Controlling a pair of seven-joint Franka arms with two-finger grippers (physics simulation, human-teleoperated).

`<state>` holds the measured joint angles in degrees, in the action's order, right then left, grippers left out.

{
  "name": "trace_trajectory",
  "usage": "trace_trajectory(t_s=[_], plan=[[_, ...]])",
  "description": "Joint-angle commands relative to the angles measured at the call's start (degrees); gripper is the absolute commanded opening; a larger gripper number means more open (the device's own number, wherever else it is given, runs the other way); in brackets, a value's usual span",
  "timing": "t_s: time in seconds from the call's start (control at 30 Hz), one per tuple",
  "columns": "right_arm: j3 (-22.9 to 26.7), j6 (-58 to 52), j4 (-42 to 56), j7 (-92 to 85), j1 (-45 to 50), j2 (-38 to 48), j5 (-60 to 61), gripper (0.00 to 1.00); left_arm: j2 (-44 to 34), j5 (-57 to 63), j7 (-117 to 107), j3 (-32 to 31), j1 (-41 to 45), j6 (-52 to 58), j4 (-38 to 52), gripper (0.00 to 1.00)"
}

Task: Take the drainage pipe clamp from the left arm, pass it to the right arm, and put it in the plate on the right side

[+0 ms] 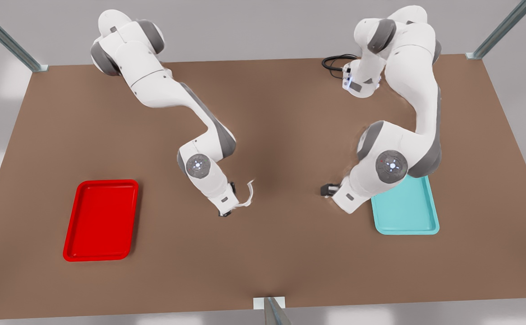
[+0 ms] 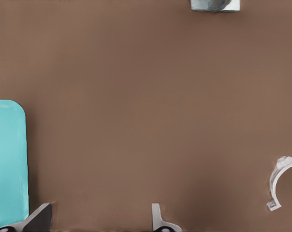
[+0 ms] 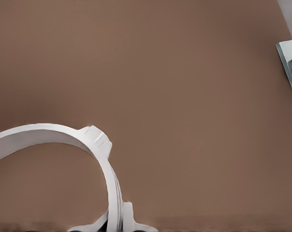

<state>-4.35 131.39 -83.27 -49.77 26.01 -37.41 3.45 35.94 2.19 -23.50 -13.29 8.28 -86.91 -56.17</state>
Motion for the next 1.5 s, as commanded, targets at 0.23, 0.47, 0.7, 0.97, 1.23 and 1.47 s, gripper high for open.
trace_trajectory(t_s=[0.23,0.47,0.7,0.97,1.23,1.47], plan=[[5.8,1.4,-3.4,-17.6,-20.1,2.2,-6.0,0.21,-19.7,-1.2,7.7,1.7,-8.8,3.9,-24.3,1.0],[6.2,16.6,-12.7,-24.4,-30.2,1.8,-7.5,0.21,-19.6,-1.8,7.8,1.7,-10.3,3.8,-24.3,1.0],[5.9,25.2,-15.6,-24.5,-37.1,-1.1,-7.3,0.21,-19.8,-2.5,7.3,1.6,-10.1,3.5,-24.3,1.0],[5.1,24.7,-15.7,-24.1,-36.9,-1.2,-6.6,1.0,-19.9,-2.4,7.2,1.5,-10.0,3.7,-24.3,1.0],[3.6,-35.9,7.1,19.8,-28.2,-0.2,-6.2,1.0,-19.8,-2.5,7.6,1.5,-10.4,4.4,-24.3,1.0],[3.0,-67.3,23.6,58.3,-20.9,15.0,-12.6,1.0,-20.0,-2.5,7.9,1.5,-10.3,5.0,-24.3,1.0]])
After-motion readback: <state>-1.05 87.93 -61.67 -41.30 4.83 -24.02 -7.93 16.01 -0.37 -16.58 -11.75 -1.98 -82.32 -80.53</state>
